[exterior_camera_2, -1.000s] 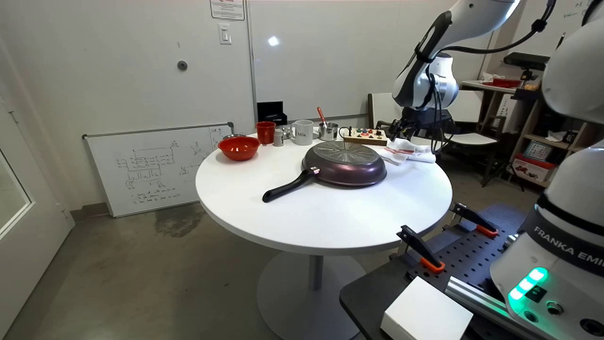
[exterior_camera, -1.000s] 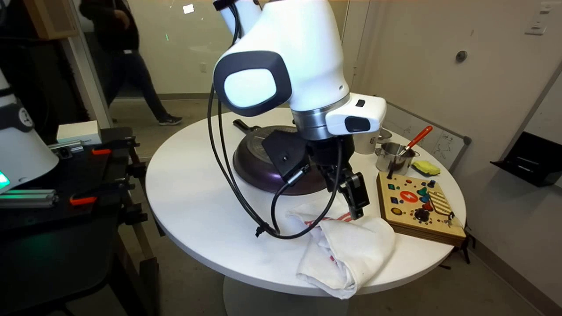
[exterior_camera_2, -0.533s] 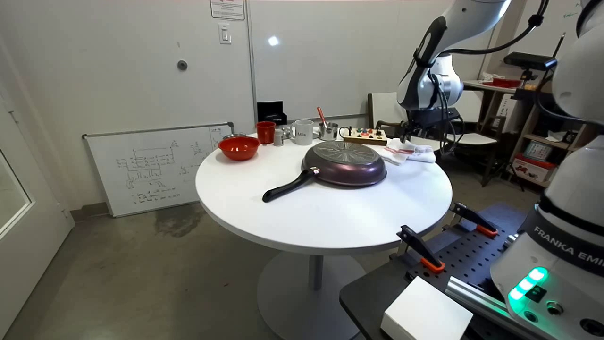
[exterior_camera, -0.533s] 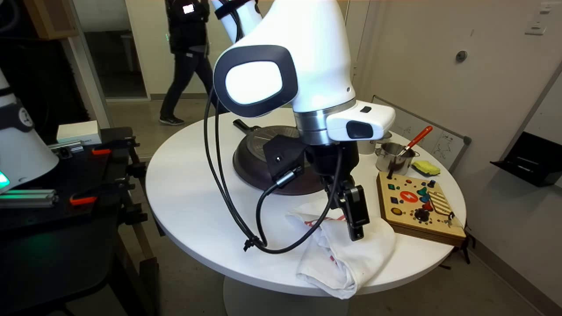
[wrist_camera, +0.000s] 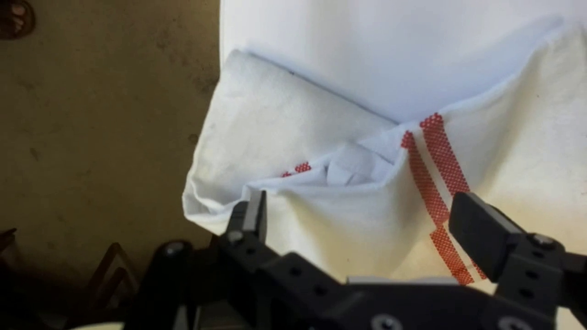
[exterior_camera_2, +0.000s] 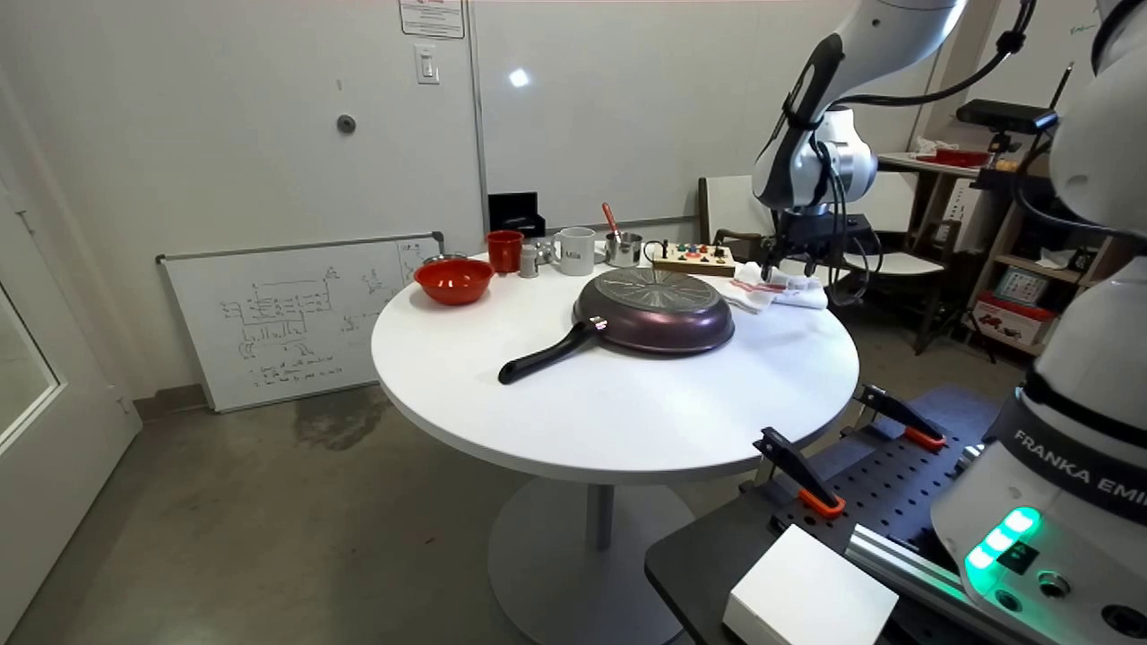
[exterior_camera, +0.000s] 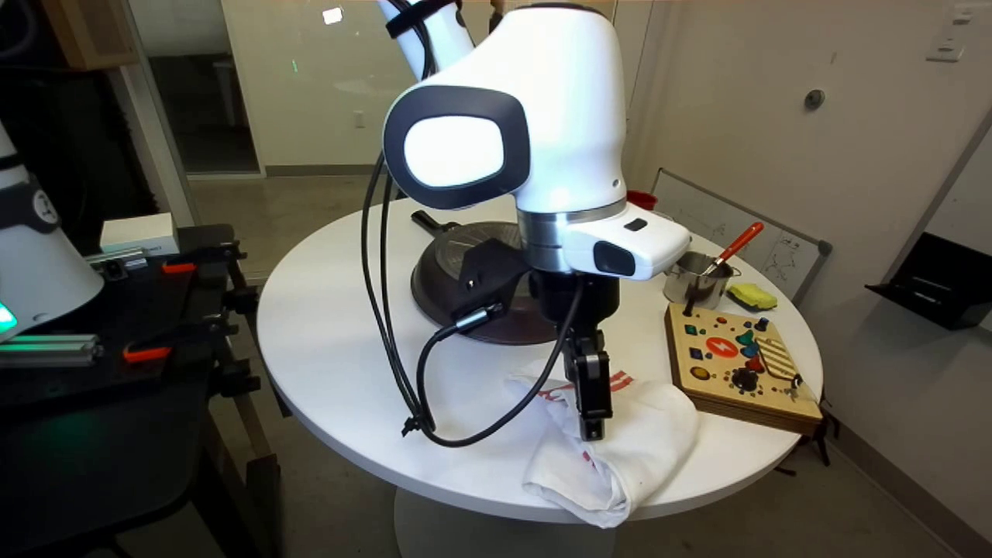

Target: Pick the cloth and wipe the bottom of the pan

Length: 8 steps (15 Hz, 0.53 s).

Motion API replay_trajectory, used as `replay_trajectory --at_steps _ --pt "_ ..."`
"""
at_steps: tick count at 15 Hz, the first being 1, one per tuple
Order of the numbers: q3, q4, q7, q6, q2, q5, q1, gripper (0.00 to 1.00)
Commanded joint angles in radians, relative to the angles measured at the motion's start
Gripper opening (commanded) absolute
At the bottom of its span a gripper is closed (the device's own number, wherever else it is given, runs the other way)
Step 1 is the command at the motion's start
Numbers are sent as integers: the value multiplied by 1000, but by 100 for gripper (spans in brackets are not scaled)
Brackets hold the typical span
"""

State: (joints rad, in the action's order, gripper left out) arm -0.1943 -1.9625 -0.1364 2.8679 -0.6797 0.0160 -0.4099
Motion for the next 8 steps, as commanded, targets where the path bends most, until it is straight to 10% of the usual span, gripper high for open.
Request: replay_trajectory --at_steps 1,8 --pt "38 -4 -12 14 0 25 -36 100" --pt "117 -28 -86 75 -11 15 -102 100"
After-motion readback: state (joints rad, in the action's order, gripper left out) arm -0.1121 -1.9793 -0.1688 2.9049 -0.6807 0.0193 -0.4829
